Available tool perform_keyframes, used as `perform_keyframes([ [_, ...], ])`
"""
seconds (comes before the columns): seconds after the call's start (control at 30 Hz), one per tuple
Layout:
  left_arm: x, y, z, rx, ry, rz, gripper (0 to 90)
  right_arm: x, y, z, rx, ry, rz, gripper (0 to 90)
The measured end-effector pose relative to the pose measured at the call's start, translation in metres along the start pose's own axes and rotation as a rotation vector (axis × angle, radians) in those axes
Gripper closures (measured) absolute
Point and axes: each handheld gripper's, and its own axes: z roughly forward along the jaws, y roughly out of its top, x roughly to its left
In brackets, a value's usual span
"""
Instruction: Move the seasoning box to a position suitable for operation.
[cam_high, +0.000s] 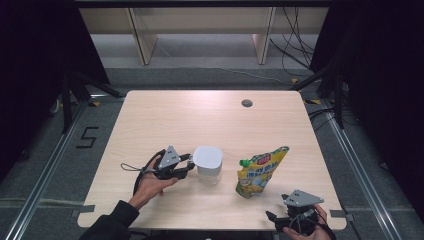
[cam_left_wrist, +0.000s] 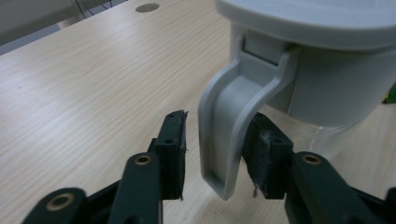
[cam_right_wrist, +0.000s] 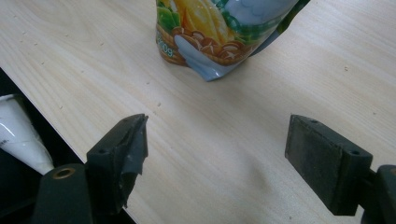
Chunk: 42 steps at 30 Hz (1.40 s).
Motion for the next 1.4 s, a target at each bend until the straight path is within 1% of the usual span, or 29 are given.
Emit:
perform_keyframes([
  [0.03,0.001,0.001,0.0,-0.002,-0.016,0.014,63.4,0.001,0.0,0.0,-0.004,0.002,0.006,22.3],
  [0.07,0.001,0.002,0.0,-0.002,-0.013,0.02,66.2,0.001,0.0,0.0,-0.001,0.004,0.007,22.3],
  [0.1,0.002,0.001,0.0,-0.003,-0.008,0.004,68.8,0.001,0.0,0.001,0.0,0.004,0.003,22.3],
  [0.13,0.002,0.001,-0.001,-0.003,-0.012,-0.028,70.7,0.001,0.0,0.001,0.003,0.008,0.005,22.3],
  [0.17,0.002,0.001,-0.002,0.002,-0.017,-0.016,70.7,0.001,0.0,0.0,0.008,0.011,0.005,22.3],
  [0.23,-0.001,0.001,-0.004,0.003,-0.006,-0.014,70.8,0.001,0.001,0.001,-0.006,0.009,-0.014,22.5],
  [0.27,-0.001,0.0,-0.005,0.001,-0.012,-0.018,70.8,0.001,0.0,0.001,-0.004,0.01,-0.012,22.6],
  [0.3,-0.003,-0.001,-0.006,0.001,-0.008,-0.041,70.7,0.001,0.0,0.001,-0.001,0.01,-0.008,22.5],
  [0.33,-0.002,-0.001,-0.008,0.001,-0.012,-0.02,70.6,0.0,0.0,0.001,0.005,0.012,-0.005,22.6],
  [0.37,-0.005,-0.002,-0.01,0.004,-0.006,-0.04,70.4,0.0,0.0,0.0,0.003,0.01,-0.003,22.6],
  [0.43,-0.006,-0.002,-0.014,0.017,-0.017,-0.037,70.0,0.0,0.0,0.001,-0.003,0.011,-0.015,22.6],
  [0.47,-0.009,-0.003,-0.016,0.014,-0.012,-0.052,69.8,0.0,0.0,0.0,0.003,0.011,-0.006,22.6],
  [0.6,-0.015,-0.003,-0.021,0.029,-0.005,-0.056,69.5,0.0,0.001,0.001,-0.002,0.009,-0.013,22.6],
  [0.67,-0.014,-0.004,-0.022,0.025,-0.003,-0.035,69.5,0.0,0.001,0.001,0.002,0.014,-0.02,22.6],
  [0.7,-0.016,-0.005,-0.022,0.023,-0.001,-0.047,69.5,0.0,0.001,0.001,0.001,0.015,-0.022,22.6],
  [0.73,-0.018,-0.005,-0.022,0.021,0.0,-0.071,69.5,-0.002,0.001,0.001,-0.004,0.016,-0.042,22.6],
  [0.8,-0.019,-0.006,-0.025,0.027,0.004,-0.054,69.4,-0.001,0.001,0.001,-0.006,0.019,-0.037,22.9],
  [0.87,-0.021,-0.007,-0.027,0.017,0.002,-0.057,69.4,-0.002,0.001,0.001,-0.002,0.021,-0.044,23.1],
  [0.9,-0.021,-0.008,-0.028,0.021,-0.004,-0.043,69.4,-0.002,0.001,0.001,-0.003,0.02,-0.044,23.0],
  [0.93,-0.024,-0.009,-0.029,0.019,-0.011,-0.074,69.4,-0.002,0.002,0.001,-0.004,0.02,-0.042,23.0],
  [1.0,-0.026,-0.009,-0.032,0.021,-0.024,-0.051,69.4,-0.002,0.002,0.002,-0.004,0.021,-0.041,23.1],
  [1.03,-0.027,-0.009,-0.034,0.021,-0.031,-0.046,69.4,0.0,0.001,0.002,-0.001,0.014,-0.013,23.1],
  [1.13,-0.036,-0.01,-0.039,0.021,-0.056,-0.055,69.4,0.001,0.002,0.001,0.0,0.017,-0.008,23.2],
  [1.17,-0.036,-0.01,-0.04,0.02,-0.068,-0.027,69.4,0.001,0.001,0.001,-0.001,0.017,-0.008,23.2],
  [1.23,-0.042,-0.012,-0.043,0.024,-0.076,-0.04,69.4,0.001,0.001,0.001,0.002,0.019,-0.004,23.2],
  [1.27,-0.043,-0.012,-0.045,0.03,-0.083,-0.012,69.4,0.001,0.001,0.002,0.001,0.016,-0.005,23.2],
  [1.3,-0.045,-0.012,-0.046,0.027,-0.087,-0.028,69.4,0.001,0.002,0.001,0.006,0.019,0.007,23.2],
  [1.37,-0.049,-0.013,-0.048,0.024,-0.097,-0.029,69.4,0.001,0.002,0.001,-0.002,0.014,-0.014,23.3],
  [1.4,-0.049,-0.013,-0.049,0.026,-0.102,-0.001,69.4,0.001,0.002,0.002,0.002,0.018,-0.016,23.2],
])
